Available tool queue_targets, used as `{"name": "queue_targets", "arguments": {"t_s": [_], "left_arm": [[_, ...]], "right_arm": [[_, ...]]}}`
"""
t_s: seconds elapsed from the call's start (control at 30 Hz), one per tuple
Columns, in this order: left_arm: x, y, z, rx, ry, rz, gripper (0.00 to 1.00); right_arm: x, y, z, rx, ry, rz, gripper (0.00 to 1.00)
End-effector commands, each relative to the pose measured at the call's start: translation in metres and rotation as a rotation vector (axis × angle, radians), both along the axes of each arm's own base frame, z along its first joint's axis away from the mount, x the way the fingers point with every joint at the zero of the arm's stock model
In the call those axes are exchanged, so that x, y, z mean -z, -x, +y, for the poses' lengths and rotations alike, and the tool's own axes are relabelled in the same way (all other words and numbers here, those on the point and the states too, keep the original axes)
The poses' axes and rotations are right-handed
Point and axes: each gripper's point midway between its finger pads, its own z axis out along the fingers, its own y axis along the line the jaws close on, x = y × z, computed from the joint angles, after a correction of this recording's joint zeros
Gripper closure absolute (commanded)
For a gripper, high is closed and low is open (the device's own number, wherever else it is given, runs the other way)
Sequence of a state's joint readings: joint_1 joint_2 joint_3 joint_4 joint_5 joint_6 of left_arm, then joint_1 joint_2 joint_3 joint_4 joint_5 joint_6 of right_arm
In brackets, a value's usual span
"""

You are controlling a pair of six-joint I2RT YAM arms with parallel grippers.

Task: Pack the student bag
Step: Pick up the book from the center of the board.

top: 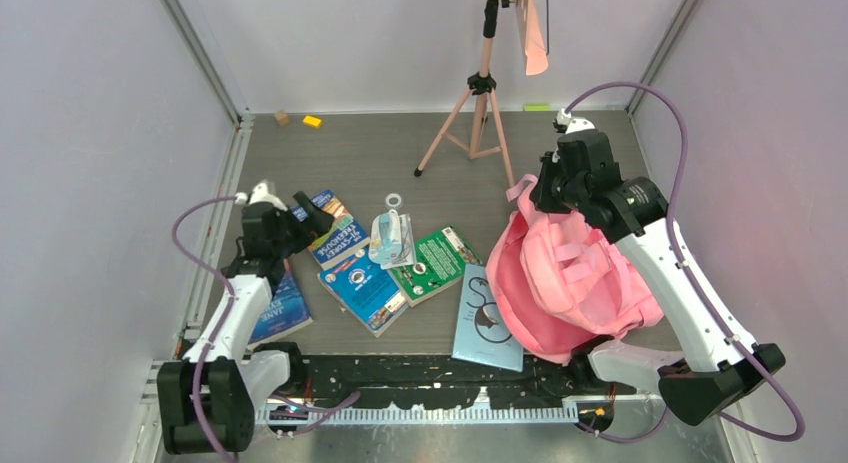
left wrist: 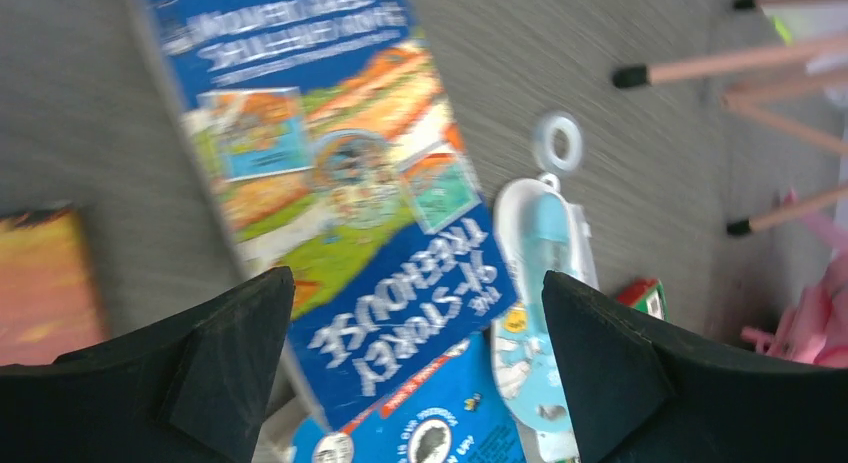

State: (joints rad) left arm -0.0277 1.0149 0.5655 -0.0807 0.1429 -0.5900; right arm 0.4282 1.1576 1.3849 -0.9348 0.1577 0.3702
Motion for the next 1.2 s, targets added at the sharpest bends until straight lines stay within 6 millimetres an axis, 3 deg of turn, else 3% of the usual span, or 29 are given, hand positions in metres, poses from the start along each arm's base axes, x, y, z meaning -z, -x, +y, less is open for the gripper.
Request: {"name": "queue_targets", "arguments": {"t_s": [0.0,0.43,0.77,0.97,1.07,1.17], "left_arm": [[0.019,0.012,0.018,-0.131,0.256,0.051,0.02],[0.074,0.041,0.034,-0.372,0.413,0.148,0.03],[0.080,0.034,0.020,-0.329,0.514,0.146,0.24],[0.083,0.022,0.011,-0.281,0.576,0.129,0.30],[0.086,0.018,0.009,-0.274,0.594,0.129,0.39],[0.090,0.019,0.009,-0.275,0.596,0.138,0.56]], "right_arm": [[-0.041,-0.006,0.012,-0.048,-0.092,-0.147,1.00],[-0.045,-0.005,0.017,-0.081,-0.108,-0.161,1.00],[-0.049,-0.004,0.019,-0.092,-0.121,-0.176,1.00],[-0.055,-0.001,0.017,-0.090,-0.128,-0.193,1.00],[-0.058,0.000,0.018,-0.090,-0.136,-0.199,1.00],[-0.061,0.001,0.017,-0.088,-0.143,-0.206,1.00]]}}
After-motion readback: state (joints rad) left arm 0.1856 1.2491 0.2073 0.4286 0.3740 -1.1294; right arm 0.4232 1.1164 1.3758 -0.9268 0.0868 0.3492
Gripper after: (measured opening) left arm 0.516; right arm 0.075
